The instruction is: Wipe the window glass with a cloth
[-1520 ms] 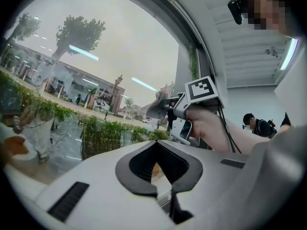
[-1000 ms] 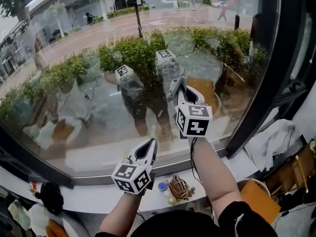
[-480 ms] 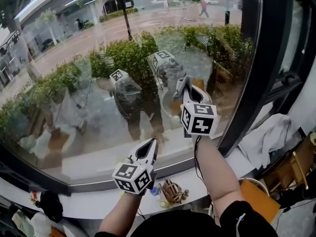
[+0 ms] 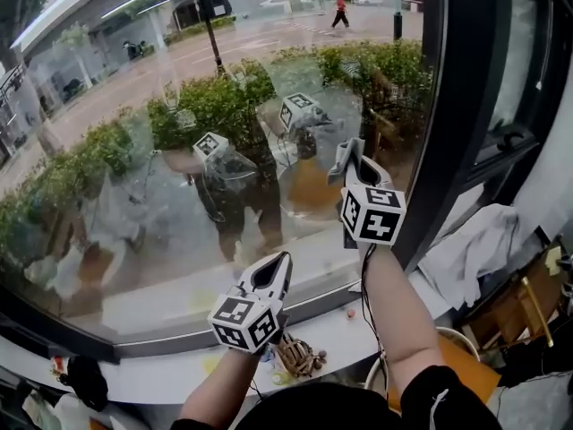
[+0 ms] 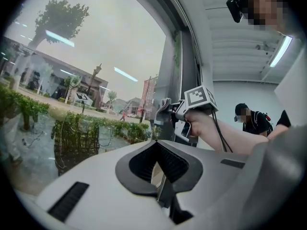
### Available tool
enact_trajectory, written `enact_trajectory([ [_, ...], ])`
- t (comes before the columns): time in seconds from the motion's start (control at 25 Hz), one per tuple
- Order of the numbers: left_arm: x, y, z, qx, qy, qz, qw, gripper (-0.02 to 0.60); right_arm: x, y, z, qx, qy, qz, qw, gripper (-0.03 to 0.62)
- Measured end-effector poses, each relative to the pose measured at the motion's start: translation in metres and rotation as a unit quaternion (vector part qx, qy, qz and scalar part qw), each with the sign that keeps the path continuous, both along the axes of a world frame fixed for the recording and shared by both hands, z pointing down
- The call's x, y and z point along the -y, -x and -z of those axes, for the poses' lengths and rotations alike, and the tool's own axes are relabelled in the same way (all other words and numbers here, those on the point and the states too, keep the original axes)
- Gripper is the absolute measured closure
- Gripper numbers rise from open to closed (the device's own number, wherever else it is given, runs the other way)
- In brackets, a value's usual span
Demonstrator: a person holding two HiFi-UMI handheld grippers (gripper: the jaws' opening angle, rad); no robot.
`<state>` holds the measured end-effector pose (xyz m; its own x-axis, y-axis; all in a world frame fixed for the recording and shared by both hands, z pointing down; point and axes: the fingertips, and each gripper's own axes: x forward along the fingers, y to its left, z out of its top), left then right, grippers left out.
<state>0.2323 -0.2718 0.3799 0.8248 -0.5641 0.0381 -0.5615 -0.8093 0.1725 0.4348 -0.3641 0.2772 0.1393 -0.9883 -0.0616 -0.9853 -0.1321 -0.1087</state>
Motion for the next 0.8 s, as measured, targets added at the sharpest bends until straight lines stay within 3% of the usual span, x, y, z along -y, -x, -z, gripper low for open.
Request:
enact_trajectory([
  [0.8,0.018,0.000,0.001,0.000,0.011,0.011,0.9999,0.574,0.004,-0.003,0.005,-0.026,-0.009,-0.011,1.000,0.554],
])
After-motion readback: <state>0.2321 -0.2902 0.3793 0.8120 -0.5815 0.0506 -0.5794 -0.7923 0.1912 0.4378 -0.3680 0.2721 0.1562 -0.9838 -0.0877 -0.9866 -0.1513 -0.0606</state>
